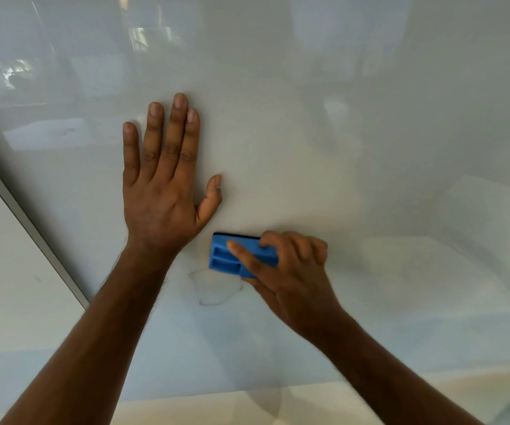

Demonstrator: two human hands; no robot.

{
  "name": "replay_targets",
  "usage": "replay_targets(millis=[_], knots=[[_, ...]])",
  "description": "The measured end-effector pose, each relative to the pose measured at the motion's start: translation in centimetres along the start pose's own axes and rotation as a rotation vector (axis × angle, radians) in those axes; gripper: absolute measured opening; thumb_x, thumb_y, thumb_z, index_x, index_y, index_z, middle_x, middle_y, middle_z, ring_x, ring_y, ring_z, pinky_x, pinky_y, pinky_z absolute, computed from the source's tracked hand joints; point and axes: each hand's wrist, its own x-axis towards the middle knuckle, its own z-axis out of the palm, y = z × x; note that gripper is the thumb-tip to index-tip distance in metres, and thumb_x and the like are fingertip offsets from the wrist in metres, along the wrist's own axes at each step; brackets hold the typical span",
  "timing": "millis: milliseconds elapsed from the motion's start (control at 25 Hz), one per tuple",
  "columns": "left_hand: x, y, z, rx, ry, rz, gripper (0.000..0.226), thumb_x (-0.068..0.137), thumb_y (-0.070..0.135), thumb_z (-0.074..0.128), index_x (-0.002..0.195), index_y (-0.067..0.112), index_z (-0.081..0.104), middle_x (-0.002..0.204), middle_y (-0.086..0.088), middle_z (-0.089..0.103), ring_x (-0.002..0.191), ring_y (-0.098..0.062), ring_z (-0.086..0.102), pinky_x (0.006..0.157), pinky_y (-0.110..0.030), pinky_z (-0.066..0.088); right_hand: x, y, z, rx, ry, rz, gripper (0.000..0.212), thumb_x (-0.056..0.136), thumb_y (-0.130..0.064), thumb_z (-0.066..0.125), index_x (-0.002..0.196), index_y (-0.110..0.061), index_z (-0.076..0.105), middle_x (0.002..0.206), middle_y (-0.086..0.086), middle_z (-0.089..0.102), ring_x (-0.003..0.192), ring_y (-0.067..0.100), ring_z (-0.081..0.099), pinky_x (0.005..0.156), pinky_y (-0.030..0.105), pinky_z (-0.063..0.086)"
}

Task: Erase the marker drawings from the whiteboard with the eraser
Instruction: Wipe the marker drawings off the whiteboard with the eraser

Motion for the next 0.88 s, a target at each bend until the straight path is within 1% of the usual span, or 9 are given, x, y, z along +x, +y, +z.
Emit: replay_targets(millis=[120,200,280,360,440,560,720,800,880], knots=[[-0.1,-0.2,-0.1,0.006,-0.01,0.013,0.076,0.111,0.042,0.049,0.169,0.0,0.023,0.174,-0.023,0.028,0.16,-0.045,0.025,0.134,-0.056,0.01,-3.7,-1.7,2.5,-0.022,-0.051,-0.109,0.055,0.1,-0.045,0.066,0.15,-0.048,0.046,0.129,-0.003,0.051,0.112,0.023,0.053,0.091,0.045,0.039],[-0.1,-0.3,-0.2,-0.002,-0.018,0.022,0.077,0.111,0.041,0.05,0.169,0.0,0.022,0.174,-0.023,0.029,0.16,-0.045,0.025,0.134,-0.055,0.009,-7.2,-0.9,3.4,-0.059,-0.105,-0.163,0.067,0.091,-0.037,0.078,0.15,-0.048,0.047,0.127,-0.003,0.052,0.109,0.022,0.053,0.094,0.044,0.038],[-0.3,-0.3,-0.2,-0.009,-0.012,0.018,0.077,0.111,0.041,0.05,0.169,0.0,0.022,0.174,-0.023,0.03,0.16,-0.044,0.024,0.134,-0.054,0.009,-9.7,0.9,3.2,-0.103,-0.146,-0.175,0.073,0.085,-0.038,0.083,0.149,-0.048,0.048,0.126,-0.003,0.053,0.108,0.022,0.053,0.096,0.044,0.037],[-0.4,-0.2,-0.1,-0.004,-0.003,0.007,0.076,0.11,0.041,0.05,0.169,0.001,0.022,0.173,-0.022,0.03,0.16,-0.044,0.025,0.134,-0.055,0.01,-9.8,2.6,2.4,-0.113,-0.137,-0.158,0.067,0.088,-0.043,0.081,0.148,-0.048,0.05,0.124,-0.002,0.057,0.11,0.023,0.054,0.096,0.044,0.038],[-0.6,0.0,0.0,-0.015,0.013,-0.037,0.074,0.111,0.04,0.049,0.168,0.0,0.025,0.173,-0.024,0.031,0.159,-0.048,0.026,0.134,-0.056,0.012,-7.5,2.9,1.5,-0.081,-0.088,-0.109,0.054,0.097,-0.047,0.07,0.148,-0.047,0.051,0.125,0.0,0.056,0.111,0.025,0.053,0.094,0.045,0.04],[-0.7,0.0,-0.2,-0.034,0.041,-0.145,0.069,0.112,0.039,0.045,0.165,-0.004,0.033,0.171,-0.028,0.033,0.158,-0.055,0.025,0.134,-0.058,0.012,-2.4,0.3,0.8,0.013,-0.032,-0.02,0.048,0.104,-0.05,0.057,0.15,-0.046,0.048,0.129,-0.001,0.052,0.113,0.024,0.052,0.092,0.046,0.039],[-0.8,-0.2,-0.4,-0.035,0.015,-0.168,0.074,0.112,0.042,0.043,0.166,-0.006,0.027,0.172,-0.03,0.029,0.158,-0.055,0.021,0.134,-0.057,0.008,-0.6,-4.6,3.1,0.027,0.011,-0.052,0.052,0.101,-0.051,0.062,0.15,-0.047,0.046,0.128,-0.003,0.051,0.112,0.022,0.052,0.092,0.043,0.041],[-1.1,-0.6,-0.4,-0.02,-0.012,-0.135,0.077,0.111,0.045,0.043,0.167,-0.006,0.024,0.173,-0.03,0.027,0.159,-0.054,0.019,0.134,-0.056,0.006,-2.4,-6.0,4.4,0.022,-0.048,-0.125,0.062,0.096,-0.042,0.068,0.152,-0.046,0.042,0.128,-0.004,0.051,0.11,0.021,0.053,0.093,0.041,0.039],[-1.7,-1.4,-0.5,-0.009,-0.035,-0.084,0.08,0.111,0.046,0.043,0.168,-0.004,0.019,0.174,-0.029,0.025,0.162,-0.05,0.017,0.135,-0.054,0.006,-4.9,-5.9,5.0,0.004,-0.144,-0.217,0.07,0.092,-0.026,0.065,0.155,-0.045,0.04,0.129,-0.004,0.051,0.106,0.02,0.057,0.094,0.04,0.038]])
